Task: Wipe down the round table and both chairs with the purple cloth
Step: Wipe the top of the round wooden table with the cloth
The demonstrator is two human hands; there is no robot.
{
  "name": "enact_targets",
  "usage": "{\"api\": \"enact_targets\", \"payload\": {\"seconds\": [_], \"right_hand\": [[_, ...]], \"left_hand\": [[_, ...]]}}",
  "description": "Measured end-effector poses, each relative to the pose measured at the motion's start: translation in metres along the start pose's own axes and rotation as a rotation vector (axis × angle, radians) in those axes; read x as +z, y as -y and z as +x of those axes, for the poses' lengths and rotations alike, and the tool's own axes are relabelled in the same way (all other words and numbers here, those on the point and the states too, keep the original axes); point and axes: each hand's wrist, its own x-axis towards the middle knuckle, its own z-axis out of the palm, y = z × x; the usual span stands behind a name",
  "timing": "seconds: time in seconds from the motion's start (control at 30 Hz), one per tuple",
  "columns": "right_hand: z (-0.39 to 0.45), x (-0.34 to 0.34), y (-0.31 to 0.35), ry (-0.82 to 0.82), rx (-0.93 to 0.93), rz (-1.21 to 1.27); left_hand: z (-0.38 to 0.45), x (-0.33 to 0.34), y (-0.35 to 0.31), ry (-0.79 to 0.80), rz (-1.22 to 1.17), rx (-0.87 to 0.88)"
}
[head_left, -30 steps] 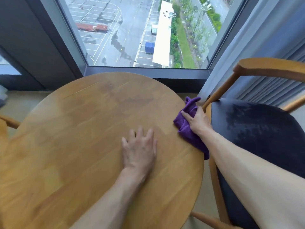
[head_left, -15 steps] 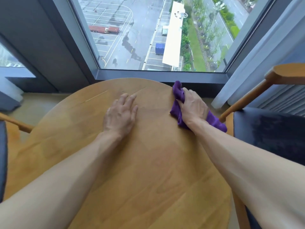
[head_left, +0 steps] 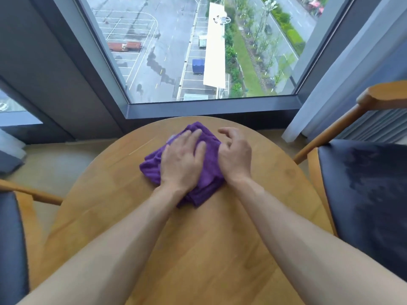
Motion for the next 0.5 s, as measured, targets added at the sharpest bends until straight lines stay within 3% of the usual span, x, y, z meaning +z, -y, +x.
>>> {"api": "enact_targets", "payload": {"seconds": [0.03, 0.1, 0.2, 0.37, 0.5], "right_hand": [[0.001, -0.01, -0.005, -0.062, 0.019, -0.122], [-0.002, -0.016, -0.014, -0.034, 0.009, -0.301], [-0.007, -0.007, -0.024, 0.034, -0.005, -0.415], [-0.003, -0.008, -0.025, 0.025, 0.046, -0.416], [0.004, -0.024, -0.024, 0.038, 0.062, -0.319]], "left_hand": [[-0.003, 0.015, -0.006, 0.094, 0.197, 0.019], [-0.002, 0.033, -0.005, 0.172, 0.43, 0.095], [0.026, 0.019, 0.03, 0.174, 0.469, 0.178], [0.065, -0.019, 0.098, 0.115, 0.474, -0.205], [0.07, 0.012, 0.047, 0.092, 0.437, -0.265]]}}
